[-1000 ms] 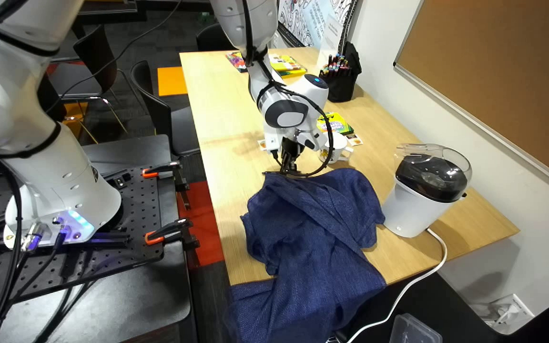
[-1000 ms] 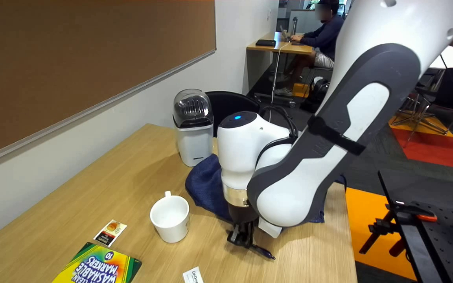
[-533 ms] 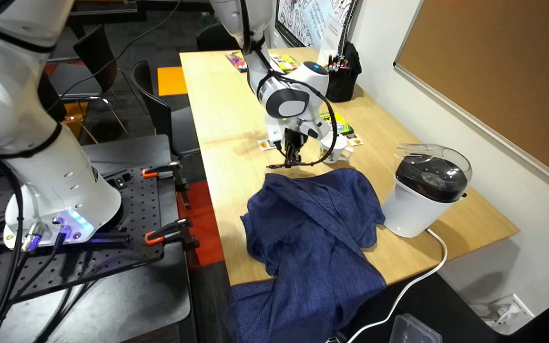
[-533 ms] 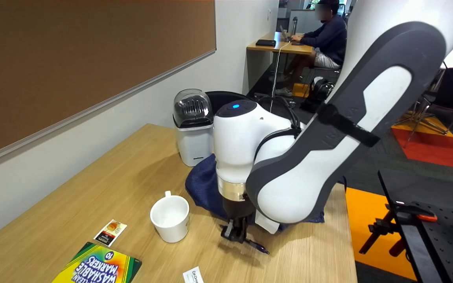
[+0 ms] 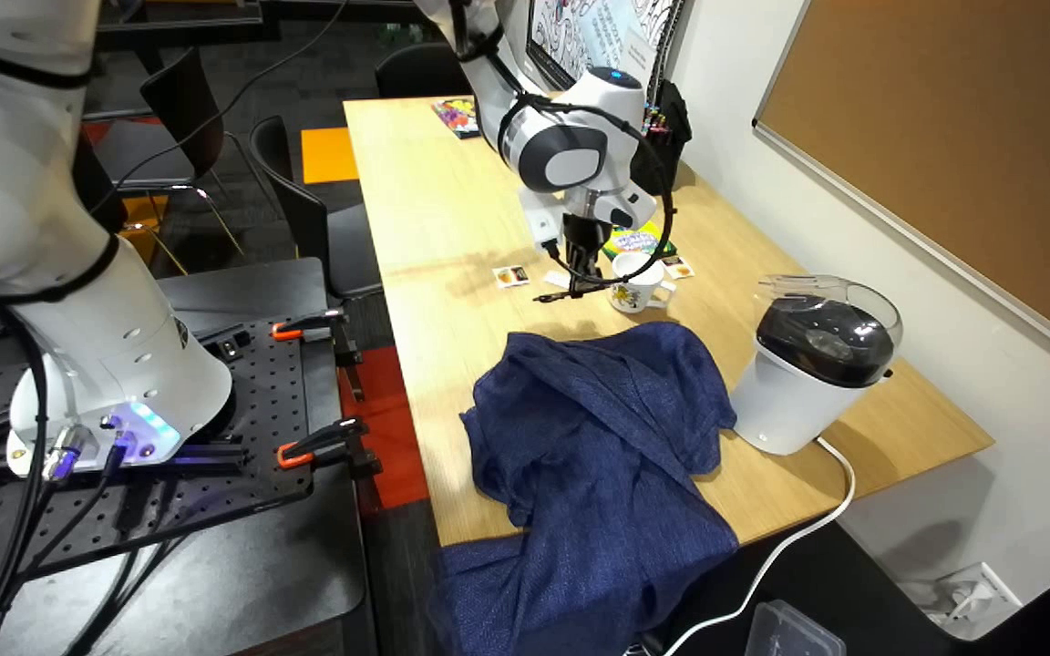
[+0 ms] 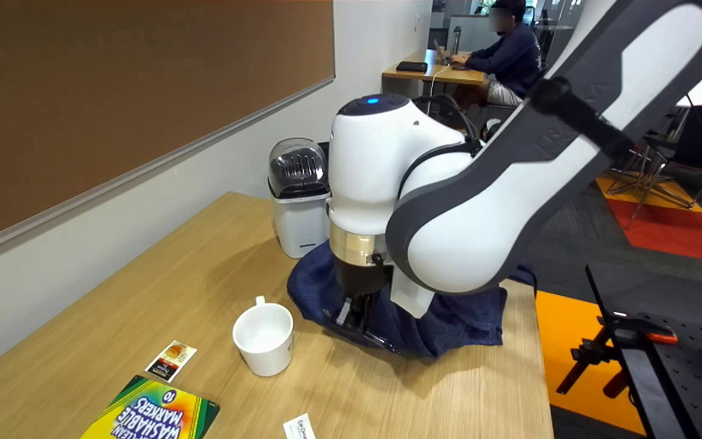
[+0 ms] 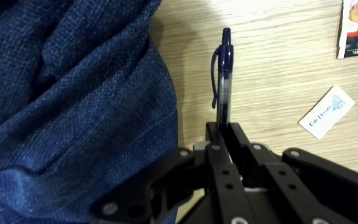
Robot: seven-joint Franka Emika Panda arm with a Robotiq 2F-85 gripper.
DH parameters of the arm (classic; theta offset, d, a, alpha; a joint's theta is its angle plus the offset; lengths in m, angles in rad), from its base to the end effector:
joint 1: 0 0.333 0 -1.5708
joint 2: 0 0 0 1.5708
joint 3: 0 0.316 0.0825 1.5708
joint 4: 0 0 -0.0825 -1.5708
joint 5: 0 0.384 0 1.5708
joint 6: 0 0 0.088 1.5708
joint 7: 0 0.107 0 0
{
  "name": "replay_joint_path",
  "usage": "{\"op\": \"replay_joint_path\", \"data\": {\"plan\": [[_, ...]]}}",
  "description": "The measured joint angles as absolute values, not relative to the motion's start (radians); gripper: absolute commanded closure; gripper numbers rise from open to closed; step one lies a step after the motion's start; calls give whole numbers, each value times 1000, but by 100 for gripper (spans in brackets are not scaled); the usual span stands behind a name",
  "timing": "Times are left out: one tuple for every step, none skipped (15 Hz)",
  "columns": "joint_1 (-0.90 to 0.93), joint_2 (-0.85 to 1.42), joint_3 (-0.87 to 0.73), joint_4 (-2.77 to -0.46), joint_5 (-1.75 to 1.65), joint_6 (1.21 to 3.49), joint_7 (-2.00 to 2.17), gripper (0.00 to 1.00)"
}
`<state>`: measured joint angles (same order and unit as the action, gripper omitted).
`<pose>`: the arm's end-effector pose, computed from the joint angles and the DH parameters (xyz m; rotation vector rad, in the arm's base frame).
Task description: Put the pen into the mug.
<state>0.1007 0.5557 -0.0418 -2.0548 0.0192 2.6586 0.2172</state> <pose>0.5945 0.0346 0.1662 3.1238 -0.2634 0.0784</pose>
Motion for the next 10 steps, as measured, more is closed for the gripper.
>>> {"op": "replay_joint_path", "data": {"plan": [[101,543,-45,-2055,13,2658,217,97],[101,530,-49,-2055,9,2655,217,97],[101,516,-52,-2056,6,2648,217,97],[100,502,-54,-2056,4,2639,217,97],[100,487,-56,-2058,4,2624,217,97],[100,472,-57,-2059,4,2603,217,97],[99,455,-57,-2060,4,2572,217,97],[99,438,-57,-2060,4,2537,217,97],[98,419,-57,-2060,4,2497,217,97],[97,400,-57,-2061,4,2454,217,97]]}}
